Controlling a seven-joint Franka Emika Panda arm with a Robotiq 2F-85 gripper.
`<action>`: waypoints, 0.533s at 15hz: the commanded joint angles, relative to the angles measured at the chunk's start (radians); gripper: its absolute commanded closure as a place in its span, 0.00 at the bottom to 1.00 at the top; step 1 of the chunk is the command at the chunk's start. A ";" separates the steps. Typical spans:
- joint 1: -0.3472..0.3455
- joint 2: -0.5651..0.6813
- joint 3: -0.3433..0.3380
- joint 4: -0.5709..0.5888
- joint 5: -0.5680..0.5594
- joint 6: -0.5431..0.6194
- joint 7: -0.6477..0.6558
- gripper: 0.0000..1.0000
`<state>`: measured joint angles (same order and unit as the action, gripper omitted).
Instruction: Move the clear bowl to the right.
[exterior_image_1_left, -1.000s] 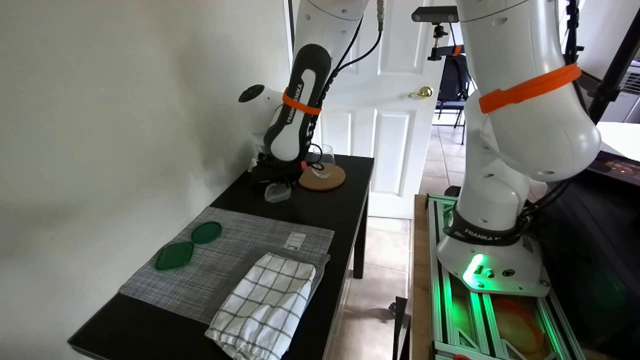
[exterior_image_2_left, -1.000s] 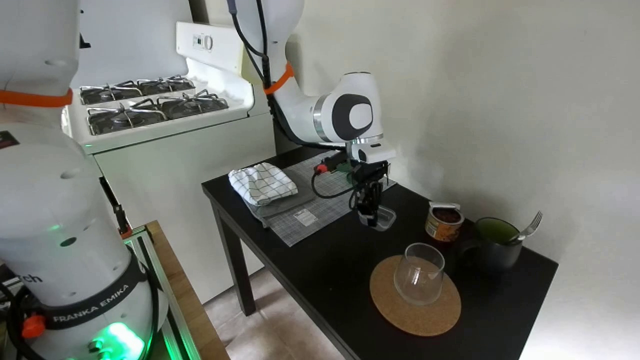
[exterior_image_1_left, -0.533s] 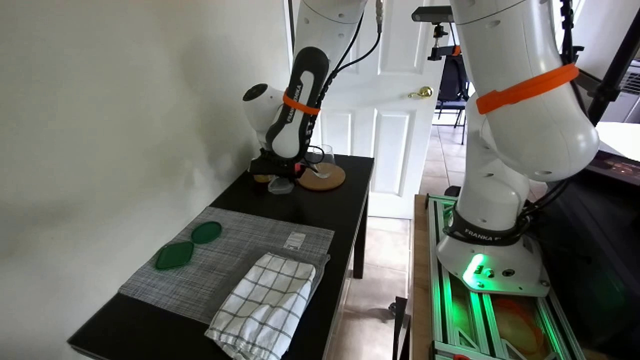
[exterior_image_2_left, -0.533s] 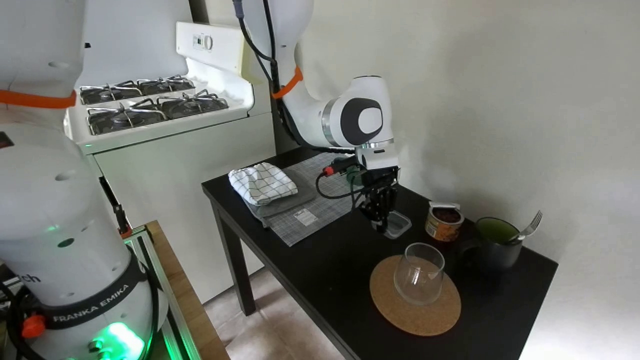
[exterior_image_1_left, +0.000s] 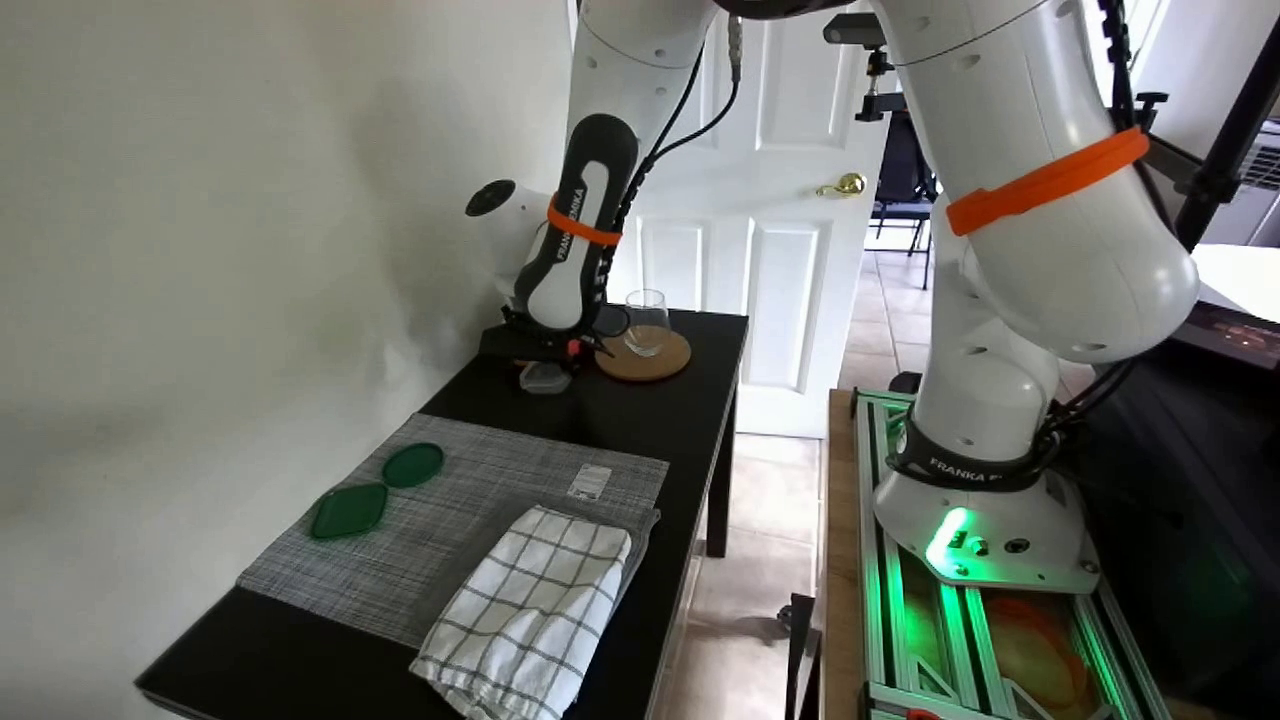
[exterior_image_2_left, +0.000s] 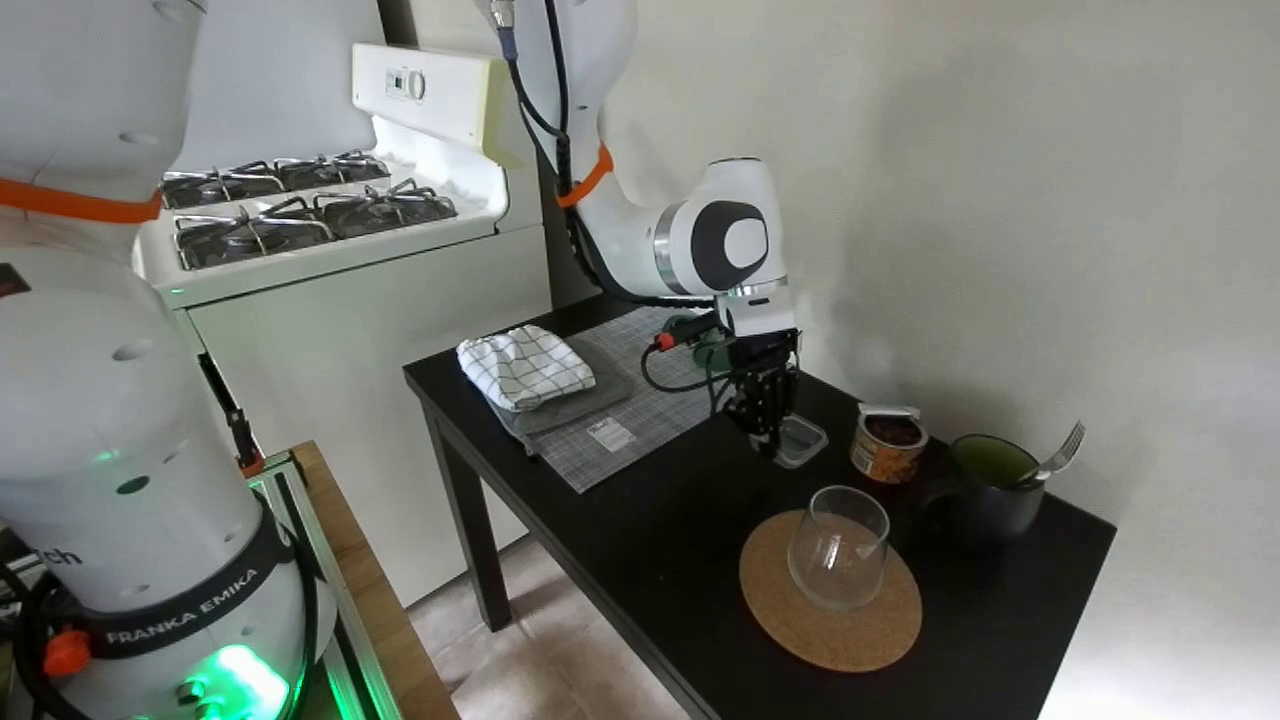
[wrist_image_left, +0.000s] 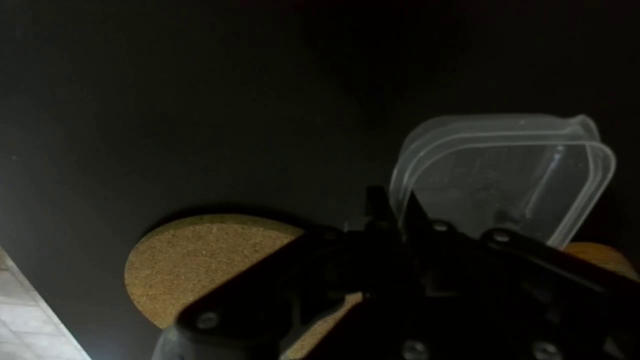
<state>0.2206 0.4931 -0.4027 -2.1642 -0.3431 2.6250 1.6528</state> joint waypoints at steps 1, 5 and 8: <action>-0.006 0.040 0.019 0.025 -0.029 0.028 0.029 0.68; 0.003 0.029 0.011 0.024 -0.046 0.012 0.024 0.45; 0.004 -0.015 -0.002 -0.002 -0.080 0.002 0.010 0.22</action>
<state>0.2214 0.5162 -0.3912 -2.1416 -0.3727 2.6250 1.6496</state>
